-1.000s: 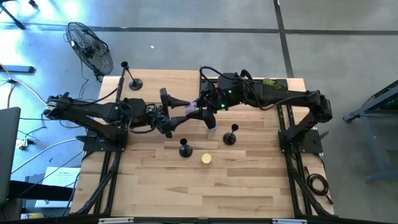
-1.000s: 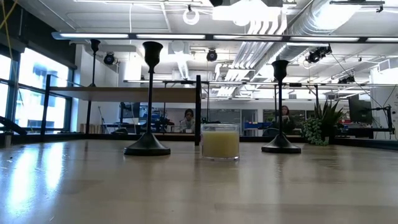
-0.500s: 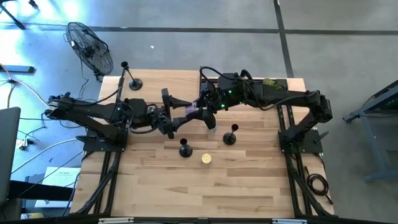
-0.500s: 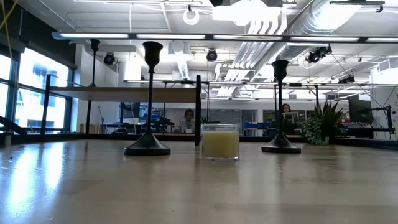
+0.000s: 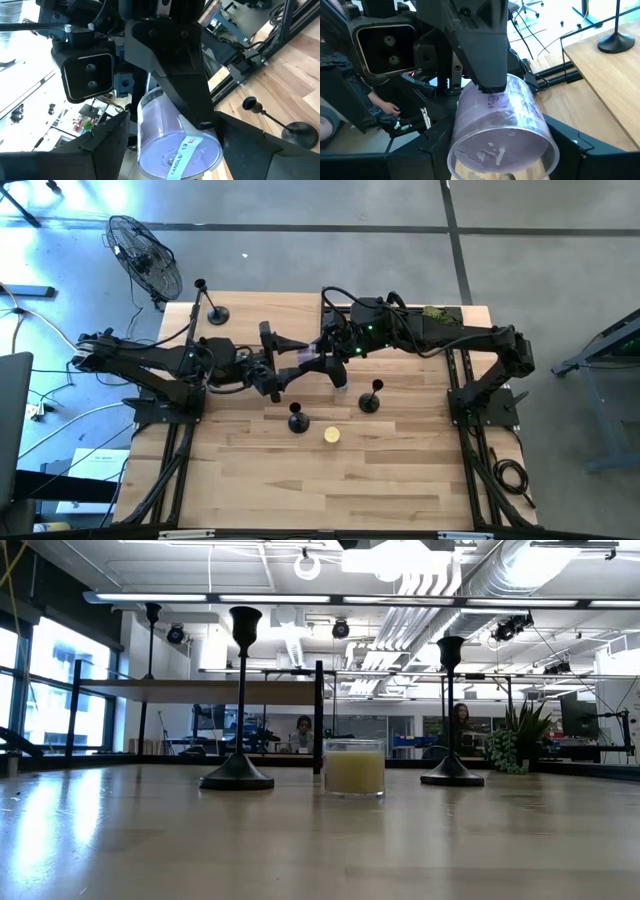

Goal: Pick & Place candle stick holders
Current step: Put the purple candle on the shelf

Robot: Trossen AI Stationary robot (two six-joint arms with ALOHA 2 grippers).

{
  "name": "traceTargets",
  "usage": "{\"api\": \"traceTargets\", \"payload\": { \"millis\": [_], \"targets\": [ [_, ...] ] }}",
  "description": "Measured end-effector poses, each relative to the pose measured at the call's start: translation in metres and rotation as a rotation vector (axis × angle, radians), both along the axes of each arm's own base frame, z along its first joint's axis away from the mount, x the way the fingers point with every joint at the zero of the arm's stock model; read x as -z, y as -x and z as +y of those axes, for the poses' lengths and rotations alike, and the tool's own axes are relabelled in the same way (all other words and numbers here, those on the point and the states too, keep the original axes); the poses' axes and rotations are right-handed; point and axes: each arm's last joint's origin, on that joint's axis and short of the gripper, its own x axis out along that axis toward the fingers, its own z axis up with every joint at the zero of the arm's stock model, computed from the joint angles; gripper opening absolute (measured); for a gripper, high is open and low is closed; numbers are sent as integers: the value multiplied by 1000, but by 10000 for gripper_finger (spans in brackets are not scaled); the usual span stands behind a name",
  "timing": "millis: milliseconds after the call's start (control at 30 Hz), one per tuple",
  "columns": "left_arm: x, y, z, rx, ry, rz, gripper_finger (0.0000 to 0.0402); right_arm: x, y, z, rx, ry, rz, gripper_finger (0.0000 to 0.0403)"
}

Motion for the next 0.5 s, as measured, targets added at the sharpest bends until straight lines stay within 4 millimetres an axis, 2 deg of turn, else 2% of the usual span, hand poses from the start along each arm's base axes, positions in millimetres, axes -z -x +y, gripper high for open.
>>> {"api": "traceTargets", "payload": {
  "millis": [300,500],
  "targets": [
    [6,-10,-1,-34,-5,11,225,1,0,2,-2,1,10,221],
    [5,-10,-1,-37,-3,-3,230,1,0,2,-2,3,9,221]
  ]
}}
